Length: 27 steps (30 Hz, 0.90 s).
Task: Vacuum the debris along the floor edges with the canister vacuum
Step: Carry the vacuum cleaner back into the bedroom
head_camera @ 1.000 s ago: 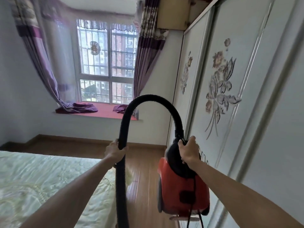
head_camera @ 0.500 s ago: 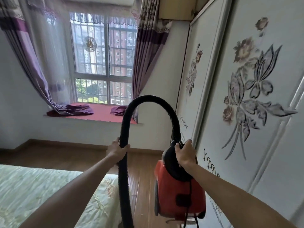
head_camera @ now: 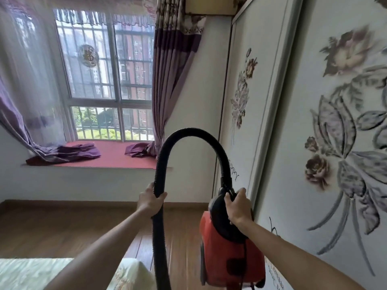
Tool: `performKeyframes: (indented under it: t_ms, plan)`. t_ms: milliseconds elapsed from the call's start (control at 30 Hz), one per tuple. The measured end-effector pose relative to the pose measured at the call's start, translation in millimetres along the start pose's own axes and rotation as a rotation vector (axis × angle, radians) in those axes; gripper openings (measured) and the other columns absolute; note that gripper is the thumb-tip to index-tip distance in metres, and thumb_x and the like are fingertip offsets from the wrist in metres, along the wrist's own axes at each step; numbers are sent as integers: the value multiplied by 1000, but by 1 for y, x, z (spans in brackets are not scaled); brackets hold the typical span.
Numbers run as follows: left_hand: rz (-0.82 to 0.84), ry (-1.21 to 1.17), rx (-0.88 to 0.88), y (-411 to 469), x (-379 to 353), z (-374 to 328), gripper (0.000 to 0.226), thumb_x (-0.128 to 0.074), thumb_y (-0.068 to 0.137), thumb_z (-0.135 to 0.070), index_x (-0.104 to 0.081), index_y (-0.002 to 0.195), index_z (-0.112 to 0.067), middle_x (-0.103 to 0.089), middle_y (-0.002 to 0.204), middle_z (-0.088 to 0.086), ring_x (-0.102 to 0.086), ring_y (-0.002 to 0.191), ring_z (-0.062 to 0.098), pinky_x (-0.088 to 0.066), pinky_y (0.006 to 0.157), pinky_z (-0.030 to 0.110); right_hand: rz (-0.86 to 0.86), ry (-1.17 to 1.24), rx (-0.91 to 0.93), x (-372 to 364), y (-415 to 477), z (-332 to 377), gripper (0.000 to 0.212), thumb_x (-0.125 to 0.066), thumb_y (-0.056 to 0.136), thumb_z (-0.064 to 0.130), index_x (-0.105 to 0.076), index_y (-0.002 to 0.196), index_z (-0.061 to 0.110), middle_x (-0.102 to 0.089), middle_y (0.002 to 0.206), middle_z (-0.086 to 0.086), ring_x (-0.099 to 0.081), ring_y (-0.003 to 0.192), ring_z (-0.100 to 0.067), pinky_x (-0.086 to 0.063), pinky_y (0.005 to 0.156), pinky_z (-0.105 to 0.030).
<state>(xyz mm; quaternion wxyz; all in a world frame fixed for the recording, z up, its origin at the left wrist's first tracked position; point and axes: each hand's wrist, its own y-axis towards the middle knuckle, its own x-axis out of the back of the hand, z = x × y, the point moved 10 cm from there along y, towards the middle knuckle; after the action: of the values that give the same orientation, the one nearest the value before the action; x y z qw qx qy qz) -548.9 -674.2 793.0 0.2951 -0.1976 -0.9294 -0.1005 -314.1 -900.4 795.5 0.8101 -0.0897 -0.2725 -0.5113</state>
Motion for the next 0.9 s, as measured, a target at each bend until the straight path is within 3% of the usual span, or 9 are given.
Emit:
performKeyframes:
  t_ms: [167,333,533,733,900]
  plan:
    - [-1,54,40,73,-36,7,59,-66,93,-28,-42,144,-14,-62,127,17,-62,107,33,-47,79,33,50,-33,1,-39,81,-11,29,-49,101,34,-37,104,7,-52,79,-5,-61,57,-27,-46,30,-31]
    - [-4,83,87,151,-76,5,60,-68,92,-30,-43,144,-14,-63,126,17,-63,106,35,-50,83,40,91,-50,19,-81,164,-25,27,-48,101,35,-34,102,12,-53,78,1,-69,75,-32,-60,60,-49]
    - [-19,104,138,210,-106,1,61,-67,92,-28,-42,146,-17,-63,126,18,-63,109,37,-49,88,38,104,-58,-6,-115,241,-37,28,-48,100,37,-33,102,13,-57,80,-4,-69,70,-33,-59,54,-51]
    - [-7,114,154,264,-130,6,54,-68,91,-27,-47,140,-17,-66,119,15,-64,99,32,-51,83,36,128,-90,-25,-153,294,-50,28,-47,100,40,-30,101,18,-63,89,-11,-70,73,-33,-60,55,-50]
    - [16,142,161,320,-152,19,47,-67,91,-27,-51,135,-18,-67,115,14,-60,89,26,-48,78,31,156,-84,-71,-191,335,-64,29,-48,100,38,-35,105,13,-64,95,-16,-69,71,-36,-53,37,-37]
